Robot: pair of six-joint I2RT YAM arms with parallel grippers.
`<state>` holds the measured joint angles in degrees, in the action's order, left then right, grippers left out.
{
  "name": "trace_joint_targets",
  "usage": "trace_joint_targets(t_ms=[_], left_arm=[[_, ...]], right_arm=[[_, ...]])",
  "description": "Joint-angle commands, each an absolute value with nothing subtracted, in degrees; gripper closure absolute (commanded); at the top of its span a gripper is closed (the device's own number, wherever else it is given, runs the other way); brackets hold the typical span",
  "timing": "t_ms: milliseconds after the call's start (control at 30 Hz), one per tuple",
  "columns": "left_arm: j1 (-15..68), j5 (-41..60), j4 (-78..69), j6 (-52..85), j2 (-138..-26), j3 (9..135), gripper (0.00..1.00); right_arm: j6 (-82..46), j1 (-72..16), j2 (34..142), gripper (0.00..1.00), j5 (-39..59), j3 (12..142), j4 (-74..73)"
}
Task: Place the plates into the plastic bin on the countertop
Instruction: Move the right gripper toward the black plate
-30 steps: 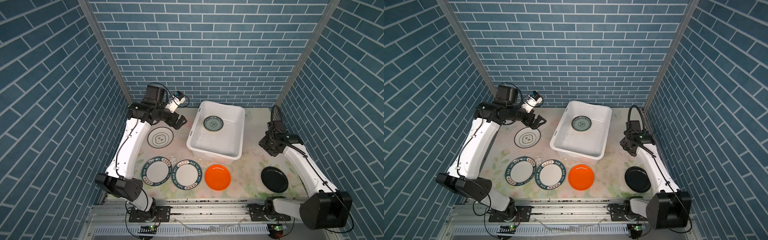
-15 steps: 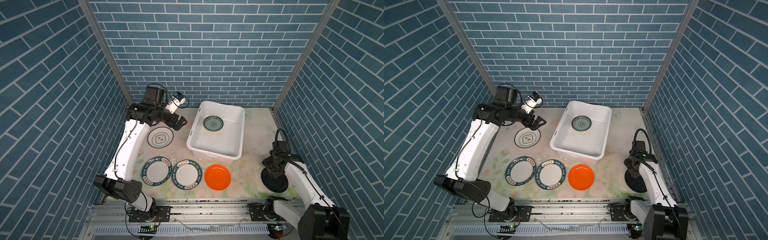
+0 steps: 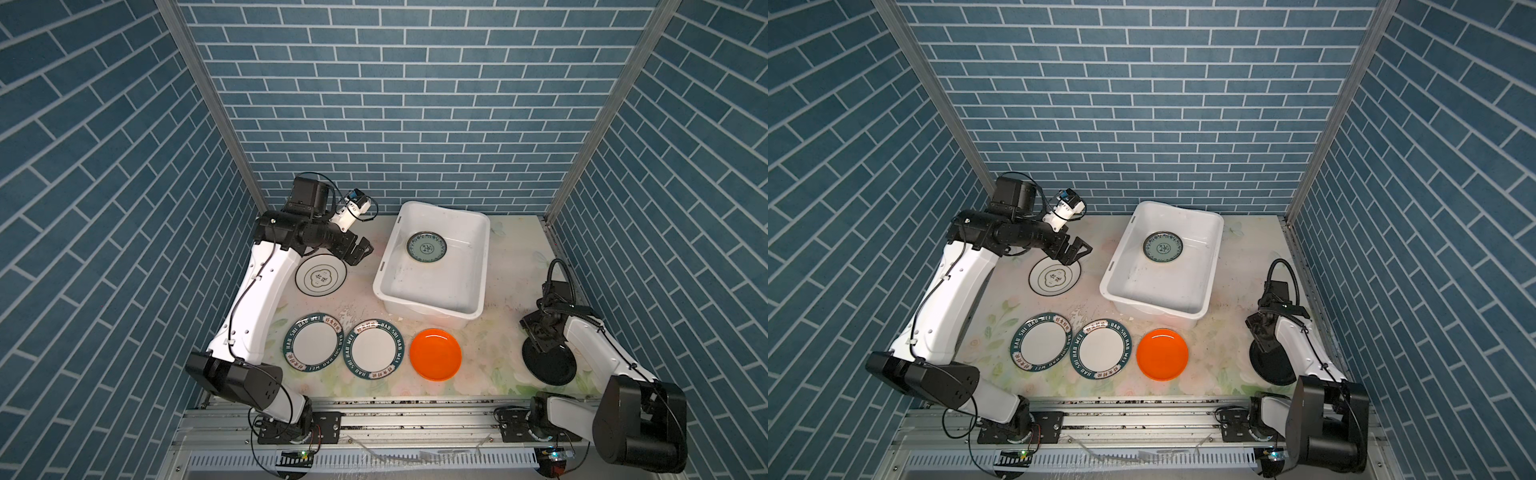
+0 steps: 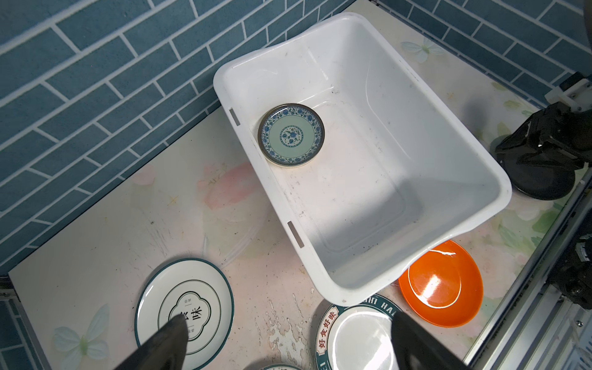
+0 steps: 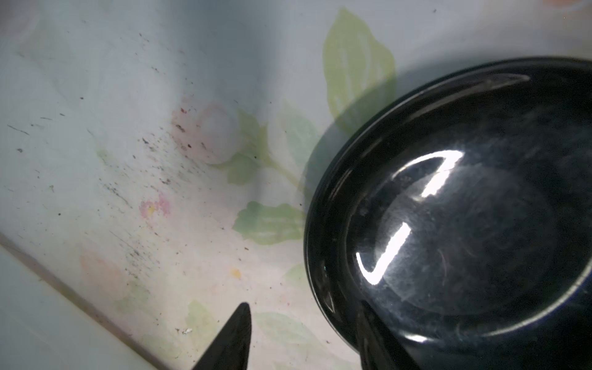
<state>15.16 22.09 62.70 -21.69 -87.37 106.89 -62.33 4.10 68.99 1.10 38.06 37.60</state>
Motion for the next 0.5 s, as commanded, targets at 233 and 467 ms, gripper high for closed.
trace_joint_targets(t_ms=[233,467], left_arm=[[15.6,20.5,63.1,-22.4,-84.7,104.4,0.0],[15.5,19.8,63.1,-22.5,-84.7,104.2,0.0]], right_arm=[[-62.1,4.9,75.9,0.46,2.6,37.2,31.7],[-61.4,5.0,79.9,0.47,3.8,38.2,29.3]])
